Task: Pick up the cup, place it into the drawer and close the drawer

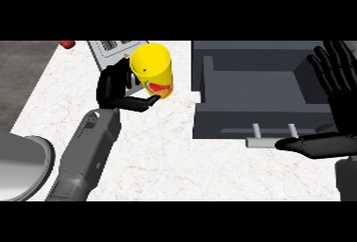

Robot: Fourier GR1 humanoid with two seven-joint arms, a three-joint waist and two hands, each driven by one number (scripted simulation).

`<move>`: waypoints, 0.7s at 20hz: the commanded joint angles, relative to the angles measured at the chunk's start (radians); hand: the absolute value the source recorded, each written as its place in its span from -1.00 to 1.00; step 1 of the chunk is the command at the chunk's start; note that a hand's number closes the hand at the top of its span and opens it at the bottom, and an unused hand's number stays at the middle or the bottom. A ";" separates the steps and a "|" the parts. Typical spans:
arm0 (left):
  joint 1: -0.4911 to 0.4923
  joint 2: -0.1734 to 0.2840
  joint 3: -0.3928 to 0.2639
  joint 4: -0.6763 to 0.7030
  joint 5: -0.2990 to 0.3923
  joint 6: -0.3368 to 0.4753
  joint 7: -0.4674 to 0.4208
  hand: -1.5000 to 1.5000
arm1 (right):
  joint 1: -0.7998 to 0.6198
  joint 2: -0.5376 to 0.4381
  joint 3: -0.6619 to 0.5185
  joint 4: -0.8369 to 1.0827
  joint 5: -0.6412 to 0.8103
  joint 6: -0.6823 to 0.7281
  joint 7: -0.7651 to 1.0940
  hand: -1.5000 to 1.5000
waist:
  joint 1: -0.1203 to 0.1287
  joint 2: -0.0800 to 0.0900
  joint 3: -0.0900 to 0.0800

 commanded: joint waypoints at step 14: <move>-0.470 -0.035 -0.268 0.027 0.130 0.407 0.493 1.00 | -0.016 0.025 0.026 0.028 0.017 0.001 -0.037 -1.00 | -0.046 0.015 0.000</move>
